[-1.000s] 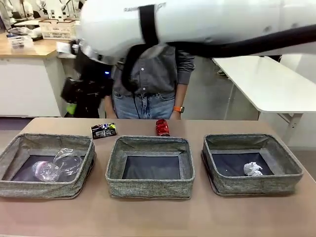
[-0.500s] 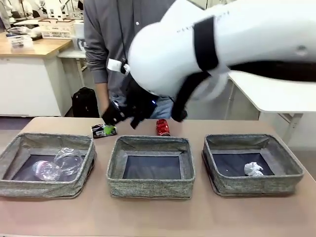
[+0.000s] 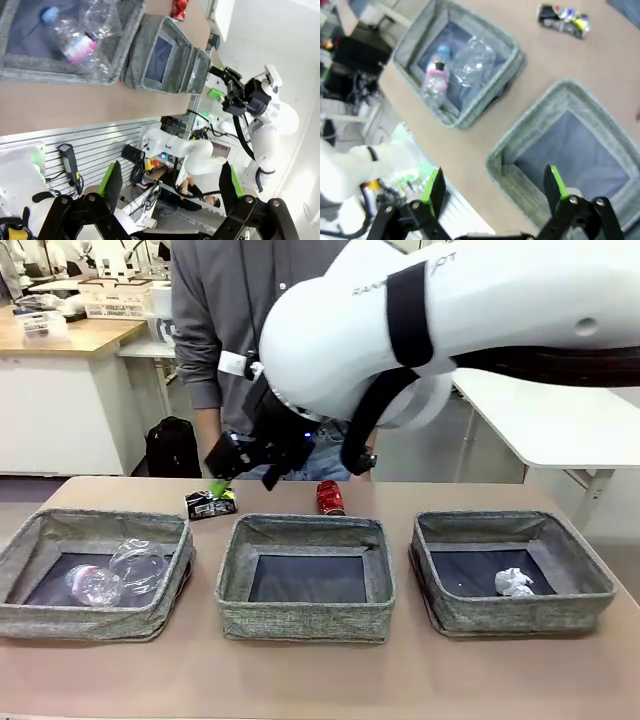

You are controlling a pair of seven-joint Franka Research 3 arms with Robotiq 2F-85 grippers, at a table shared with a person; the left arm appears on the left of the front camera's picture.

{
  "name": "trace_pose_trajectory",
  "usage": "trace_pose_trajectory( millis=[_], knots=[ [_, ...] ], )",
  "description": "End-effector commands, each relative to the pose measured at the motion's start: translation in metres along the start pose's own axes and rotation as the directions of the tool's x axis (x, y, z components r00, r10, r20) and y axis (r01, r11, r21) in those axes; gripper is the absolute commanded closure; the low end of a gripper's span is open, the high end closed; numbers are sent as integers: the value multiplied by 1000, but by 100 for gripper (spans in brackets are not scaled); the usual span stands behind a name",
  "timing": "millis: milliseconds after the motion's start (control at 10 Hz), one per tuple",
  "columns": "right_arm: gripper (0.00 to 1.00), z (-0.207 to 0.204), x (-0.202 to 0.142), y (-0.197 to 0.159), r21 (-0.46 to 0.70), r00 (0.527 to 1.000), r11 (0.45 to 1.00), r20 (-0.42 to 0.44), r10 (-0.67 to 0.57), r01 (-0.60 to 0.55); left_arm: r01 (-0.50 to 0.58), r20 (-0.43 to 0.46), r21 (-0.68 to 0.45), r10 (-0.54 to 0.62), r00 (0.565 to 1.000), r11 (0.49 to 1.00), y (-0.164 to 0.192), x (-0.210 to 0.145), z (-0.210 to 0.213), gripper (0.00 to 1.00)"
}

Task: Sort the waste into the appropriate baskets.
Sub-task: Place the picked waste into the Fabric basket indicated by the person.

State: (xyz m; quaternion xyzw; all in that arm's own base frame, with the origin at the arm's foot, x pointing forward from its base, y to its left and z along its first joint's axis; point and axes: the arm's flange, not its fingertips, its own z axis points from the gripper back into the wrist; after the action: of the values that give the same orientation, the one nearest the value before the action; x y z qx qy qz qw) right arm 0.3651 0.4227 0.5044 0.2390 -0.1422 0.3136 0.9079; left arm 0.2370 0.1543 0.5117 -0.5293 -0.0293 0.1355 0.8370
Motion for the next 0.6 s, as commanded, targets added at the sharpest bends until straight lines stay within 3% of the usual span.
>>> trace_pose_trajectory(
  millis=[0, 100, 200, 300, 400, 500],
  knots=[
    [0, 37, -17, -27, 46, 989, 988, -5, -151, 151, 101, -115, -110, -113, 987, 989, -27, 33, -58, 1],
    [0, 70, -34, -56, 140, 967, 957, -8, -256, 255, 128, -182, -205, -166, 969, 970, -49, 50, -99, 1],
    [0, 97, -53, -84, 250, 932, 903, 0, -362, 350, 121, -191, -236, -168, 967, 964, -62, 61, -129, 1],
    [0, 118, -77, -114, 372, 930, 865, 15, -367, 336, 85, -183, -258, -135, 974, 963, -68, 67, -154, 1],
    [0, 136, -107, -144, 572, 943, 768, -27, -332, 287, 54, -151, -298, -103, 983, 953, -70, 72, -174, 1],
    [0, 149, -142, -178, 691, 937, 669, -35, -347, 274, 40, -156, -345, -100, 983, 938, -69, 75, -194, 1]
  ],
)
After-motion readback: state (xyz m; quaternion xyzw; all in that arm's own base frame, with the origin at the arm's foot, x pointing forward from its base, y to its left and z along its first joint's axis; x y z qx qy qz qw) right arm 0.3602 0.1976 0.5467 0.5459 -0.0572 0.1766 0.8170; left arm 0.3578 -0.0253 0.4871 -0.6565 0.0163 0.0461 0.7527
